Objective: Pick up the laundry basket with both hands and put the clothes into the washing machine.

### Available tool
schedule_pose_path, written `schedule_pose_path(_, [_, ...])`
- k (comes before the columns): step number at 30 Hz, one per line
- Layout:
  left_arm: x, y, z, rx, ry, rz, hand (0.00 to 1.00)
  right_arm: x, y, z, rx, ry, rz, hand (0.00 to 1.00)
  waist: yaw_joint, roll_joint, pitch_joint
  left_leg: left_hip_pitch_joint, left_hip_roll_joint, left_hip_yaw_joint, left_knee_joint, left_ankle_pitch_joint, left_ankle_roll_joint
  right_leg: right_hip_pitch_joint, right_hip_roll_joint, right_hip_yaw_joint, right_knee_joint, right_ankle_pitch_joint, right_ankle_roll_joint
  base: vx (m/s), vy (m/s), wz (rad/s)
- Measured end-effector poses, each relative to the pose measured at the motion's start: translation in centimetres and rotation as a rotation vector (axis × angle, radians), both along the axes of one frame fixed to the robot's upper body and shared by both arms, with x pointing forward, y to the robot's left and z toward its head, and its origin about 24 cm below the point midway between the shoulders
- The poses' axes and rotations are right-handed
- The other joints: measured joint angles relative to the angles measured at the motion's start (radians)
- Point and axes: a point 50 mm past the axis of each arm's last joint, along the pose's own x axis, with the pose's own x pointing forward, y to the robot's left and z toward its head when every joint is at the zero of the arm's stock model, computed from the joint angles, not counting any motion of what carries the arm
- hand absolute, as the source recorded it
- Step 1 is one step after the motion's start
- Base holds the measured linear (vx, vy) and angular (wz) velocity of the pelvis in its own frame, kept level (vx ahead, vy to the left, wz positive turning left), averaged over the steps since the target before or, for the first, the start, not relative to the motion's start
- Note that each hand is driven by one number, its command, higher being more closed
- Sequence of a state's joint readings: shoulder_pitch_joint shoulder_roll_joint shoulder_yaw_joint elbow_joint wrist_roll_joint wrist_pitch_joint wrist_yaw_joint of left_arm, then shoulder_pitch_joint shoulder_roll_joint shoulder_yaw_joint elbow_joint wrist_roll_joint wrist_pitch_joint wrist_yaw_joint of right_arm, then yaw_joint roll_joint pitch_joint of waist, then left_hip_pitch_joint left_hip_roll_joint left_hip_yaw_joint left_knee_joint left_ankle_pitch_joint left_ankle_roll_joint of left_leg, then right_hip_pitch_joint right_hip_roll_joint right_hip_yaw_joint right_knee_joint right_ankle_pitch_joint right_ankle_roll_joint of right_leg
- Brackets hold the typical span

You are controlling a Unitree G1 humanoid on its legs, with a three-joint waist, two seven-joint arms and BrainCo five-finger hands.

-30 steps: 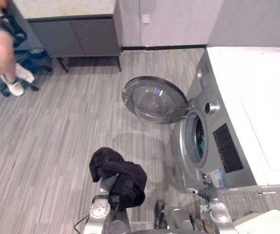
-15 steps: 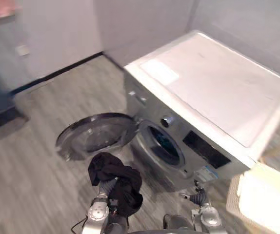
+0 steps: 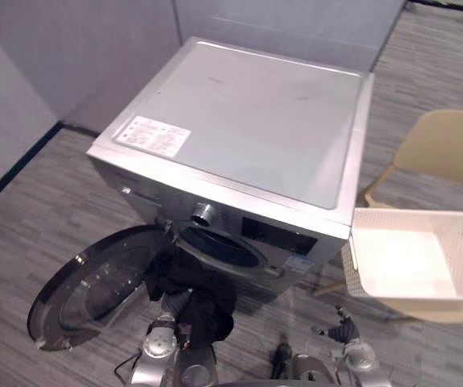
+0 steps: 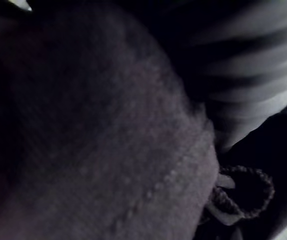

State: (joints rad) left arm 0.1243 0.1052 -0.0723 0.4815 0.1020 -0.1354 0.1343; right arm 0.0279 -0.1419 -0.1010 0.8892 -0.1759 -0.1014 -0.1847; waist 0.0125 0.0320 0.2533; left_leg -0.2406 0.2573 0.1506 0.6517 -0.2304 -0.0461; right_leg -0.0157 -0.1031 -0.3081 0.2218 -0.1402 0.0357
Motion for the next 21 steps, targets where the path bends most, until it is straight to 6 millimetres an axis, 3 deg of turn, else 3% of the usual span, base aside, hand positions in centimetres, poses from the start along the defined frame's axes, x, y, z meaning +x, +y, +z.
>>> schedule_pose_path(2, [0.6,-0.1,0.3,0.002,-0.018,-0.003,1.00,-0.2,-0.7,0.0,-0.013,0.004,-0.039,0.00,0.001,0.005,-0.001,-0.005,0.001,-0.056,-0.147,0.020,-0.002,-0.036,-0.007,0.042,0.046,-0.017,0.027,0.04,0.252,-0.66])
schedule_pose_path(3, [0.9,-0.1,0.4,0.007,-0.023,-0.005,1.00,-0.6,-1.2,-0.1,-0.028,0.018,-0.059,0.00,0.005,0.006,0.002,0.014,-0.013,-0.079,-0.196,0.032,-0.072,-0.072,-0.022,0.071,0.109,-0.048,0.060,0.06,0.283,-0.37])
schedule_pose_path(4, [1.3,0.1,0.6,0.026,-0.028,-0.011,1.00,-0.9,-0.9,-0.4,-0.018,0.033,-0.073,0.00,-0.002,-0.025,0.006,0.010,-0.053,-0.060,-0.195,0.027,-0.061,-0.101,-0.063,0.088,0.154,-0.064,0.078,0.04,0.229,-0.21])
schedule_pose_path(6, [2.2,-0.5,1.1,0.031,-0.053,-0.041,1.00,-1.8,-0.8,-0.8,-0.009,0.057,-0.087,0.00,-0.023,-0.049,0.029,-0.003,-0.098,-0.051,-0.153,0.008,-0.034,-0.119,-0.122,0.093,0.208,-0.082,0.100,0.03,0.212,0.13])
schedule_pose_path(8, [2.8,-0.9,1.4,0.038,-0.069,-0.064,1.00,-1.6,-0.8,-0.7,-0.010,0.054,-0.091,0.00,-0.027,-0.044,0.042,-0.046,-0.123,-0.026,-0.077,-0.023,-0.011,-0.179,-0.162,0.126,0.283,-0.099,0.114,-0.02,0.213,-0.10])
schedule_pose_path(13, [4.6,-1.0,2.9,0.069,-0.139,-0.082,1.00,1.8,-0.8,0.7,-0.020,-0.035,-0.069,0.00,-0.030,-0.023,0.124,-0.163,-0.108,0.027,0.142,-0.134,0.022,-0.339,-0.185,0.236,0.483,-0.154,0.150,-0.12,0.157,-0.35])
schedule_pose_path(16, [6.5,-1.1,5.2,0.082,-0.244,-0.063,1.00,4.0,-0.7,2.6,-0.045,-0.146,-0.068,0.00,-0.026,-0.042,0.170,-0.310,-0.061,0.034,0.348,-0.228,0.024,-0.511,-0.180,0.292,0.692,-0.231,0.151,-0.19,0.037,-0.22])
schedule_pose_path(21, [9.0,-1.6,8.8,0.040,-0.403,0.010,1.00,7.2,-0.5,5.8,-0.042,-0.328,-0.086,0.00,-0.025,-0.061,0.206,-0.573,0.021,0.003,0.603,-0.292,0.026,-0.782,-0.155,0.324,0.947,-0.302,0.137,-0.14,-0.034,-0.13])
